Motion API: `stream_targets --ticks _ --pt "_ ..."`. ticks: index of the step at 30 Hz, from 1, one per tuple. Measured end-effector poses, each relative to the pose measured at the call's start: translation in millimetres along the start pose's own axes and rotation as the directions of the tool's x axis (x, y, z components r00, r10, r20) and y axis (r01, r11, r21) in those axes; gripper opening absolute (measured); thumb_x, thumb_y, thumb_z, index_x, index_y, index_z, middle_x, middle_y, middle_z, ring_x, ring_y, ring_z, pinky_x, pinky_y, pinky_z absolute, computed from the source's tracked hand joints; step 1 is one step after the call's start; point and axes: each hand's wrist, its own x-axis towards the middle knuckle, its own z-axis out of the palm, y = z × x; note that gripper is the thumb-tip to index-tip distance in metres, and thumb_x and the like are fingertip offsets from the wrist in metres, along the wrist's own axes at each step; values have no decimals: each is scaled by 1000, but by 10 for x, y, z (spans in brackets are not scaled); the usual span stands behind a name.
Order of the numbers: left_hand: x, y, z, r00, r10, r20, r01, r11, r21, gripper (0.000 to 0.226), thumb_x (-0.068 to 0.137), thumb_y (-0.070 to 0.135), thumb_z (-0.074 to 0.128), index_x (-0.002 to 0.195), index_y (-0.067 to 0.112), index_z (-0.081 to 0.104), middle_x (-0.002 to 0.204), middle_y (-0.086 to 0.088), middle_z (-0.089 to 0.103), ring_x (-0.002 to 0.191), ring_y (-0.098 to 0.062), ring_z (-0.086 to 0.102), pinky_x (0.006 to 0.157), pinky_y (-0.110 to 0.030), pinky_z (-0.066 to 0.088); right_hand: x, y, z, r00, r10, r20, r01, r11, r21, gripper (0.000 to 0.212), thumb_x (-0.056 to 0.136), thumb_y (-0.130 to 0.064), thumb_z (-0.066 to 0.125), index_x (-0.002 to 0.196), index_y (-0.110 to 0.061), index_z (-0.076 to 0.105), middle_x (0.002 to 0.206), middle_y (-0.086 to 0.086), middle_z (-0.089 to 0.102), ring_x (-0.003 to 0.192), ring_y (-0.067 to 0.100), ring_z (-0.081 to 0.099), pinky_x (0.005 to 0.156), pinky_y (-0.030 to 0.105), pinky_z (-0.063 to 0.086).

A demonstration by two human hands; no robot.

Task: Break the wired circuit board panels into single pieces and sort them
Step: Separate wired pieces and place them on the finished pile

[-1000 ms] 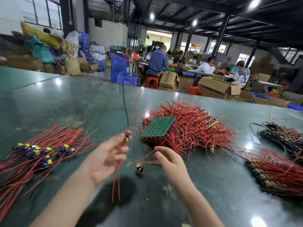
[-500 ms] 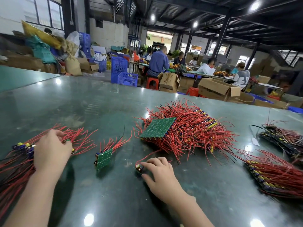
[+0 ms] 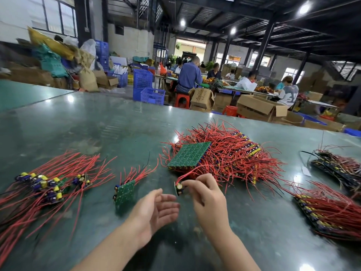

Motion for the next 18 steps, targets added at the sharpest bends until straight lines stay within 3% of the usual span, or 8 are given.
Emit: stream_targets --ticks 2,5,10,13,15,18 --pt "13 22 -35 994 -68 88 77 992 -103 45 99 32 42 81 -4 63 62 -18 65 39 -17 60 37 -22 51 -19 -5 -1 998 -20 68 16 998 62 22 80 0 60 90 -15 74 84 1 54 75 4 51 67 14 43" --pt "6 45 -59 984 -89 153 104 990 -94 33 87 30 60 74 2 73 70 -13 64 45 -14 61 42 -22 53 -32 -3 24 982 -77 171 56 990 126 31 77 7 55 94 -11 73 93 6 58 87 3 53 75 14 46" --pt "-25 37 -68 980 -54 191 78 989 -124 18 65 19 71 72 4 77 75 -14 70 56 -15 67 49 -24 57 -34 -33 32 980 -74 183 45 986 159 44 71 16 48 98 -9 73 97 4 62 91 4 56 79 17 48" --pt "-17 40 -80 977 -14 214 46 988 -148 24 61 10 70 83 1 76 79 -15 71 57 -17 68 49 -23 56 -16 -86 24 980 130 153 -175 928 329 40 86 10 51 100 -22 70 94 -11 67 90 1 62 82 17 49" --pt "8 40 -91 976 5 217 27 989 -144 29 68 3 65 97 -1 70 84 -17 71 60 -18 69 52 -23 57 9 -105 12 935 308 177 -354 848 394 35 88 1 60 95 -32 68 89 -14 71 88 3 66 81 18 51" --pt "37 24 -103 976 34 217 -10 994 -111 21 80 -3 58 98 -1 68 82 -16 71 59 -16 68 54 -23 57 30 -110 -15 886 365 287 -452 819 354 24 81 -7 72 83 -31 69 84 -9 72 80 1 65 74 13 48"
